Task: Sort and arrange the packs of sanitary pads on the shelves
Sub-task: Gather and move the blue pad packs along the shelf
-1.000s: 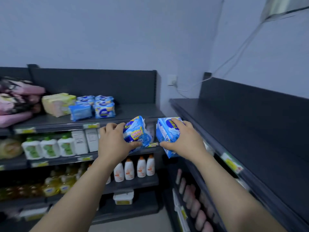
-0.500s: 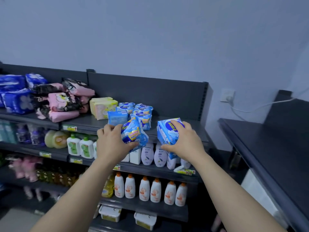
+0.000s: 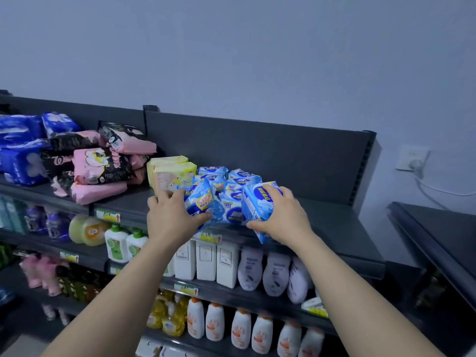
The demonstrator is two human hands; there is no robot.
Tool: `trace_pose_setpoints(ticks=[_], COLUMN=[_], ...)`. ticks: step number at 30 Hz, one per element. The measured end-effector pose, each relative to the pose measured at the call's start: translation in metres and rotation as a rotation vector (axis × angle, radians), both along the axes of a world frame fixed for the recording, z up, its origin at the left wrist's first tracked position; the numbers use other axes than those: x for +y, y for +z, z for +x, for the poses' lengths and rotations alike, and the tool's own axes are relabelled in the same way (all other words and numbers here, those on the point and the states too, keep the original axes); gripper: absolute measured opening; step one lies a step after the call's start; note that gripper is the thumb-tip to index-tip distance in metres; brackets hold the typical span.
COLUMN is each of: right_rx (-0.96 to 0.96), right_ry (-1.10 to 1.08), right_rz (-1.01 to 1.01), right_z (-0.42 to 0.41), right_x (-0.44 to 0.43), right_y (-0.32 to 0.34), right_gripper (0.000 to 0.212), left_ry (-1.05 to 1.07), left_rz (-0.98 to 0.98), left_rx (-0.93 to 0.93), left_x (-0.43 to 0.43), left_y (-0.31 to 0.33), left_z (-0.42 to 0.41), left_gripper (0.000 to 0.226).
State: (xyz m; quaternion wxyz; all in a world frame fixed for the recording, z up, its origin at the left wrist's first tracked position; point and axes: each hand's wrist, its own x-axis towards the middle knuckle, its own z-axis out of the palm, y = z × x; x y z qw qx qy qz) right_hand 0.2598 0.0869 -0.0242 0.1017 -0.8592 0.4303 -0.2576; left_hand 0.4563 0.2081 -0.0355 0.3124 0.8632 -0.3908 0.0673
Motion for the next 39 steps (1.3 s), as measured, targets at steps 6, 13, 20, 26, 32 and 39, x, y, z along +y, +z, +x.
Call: trace_pose_setpoints(ticks=[6,13,20,26,32,39], right_rx=[-0.022,-0.002,0.023,0.023,-0.004,0.122], right_ry=[-0.081,-0.140,-0.154,-0.101,-0.074,-0.154], right_rz=[0.011,0.004,-0.015,0.041,0.070,-0.107], right_z=[0.072,0.136,0.163,0.162,0.159,0.159], right_x=[-0.069,-0.134,-0.165,-0.165,-0.155,-0.142], right_y=[0.009,-0.001,-0.009,-0.007,-0.002,-0.001], right_gripper=[0.085,0.083,0.084,0.086,0.079,0.082], left_ry=[-0.029,-0.013,-0.059,-0.188,-0.329,-0.188], left_rz=[0.009,0.022,0.087,0.123,0.012,0.055], left_rx=[-0.041,-0.182,-0.220,-0.111,-0.024,-0.374], left_x=[-0.081,-0.164,-0.224,-0.234,-0.220,-0.205], left_y=[0.015,0.023,0.021,0.024,0.020,0.015], left_z=[0.064,0.116,0.136,0.148,0.159,0.159], left_gripper=[0.085,0.060,0.055,0.046,0.044,0.047])
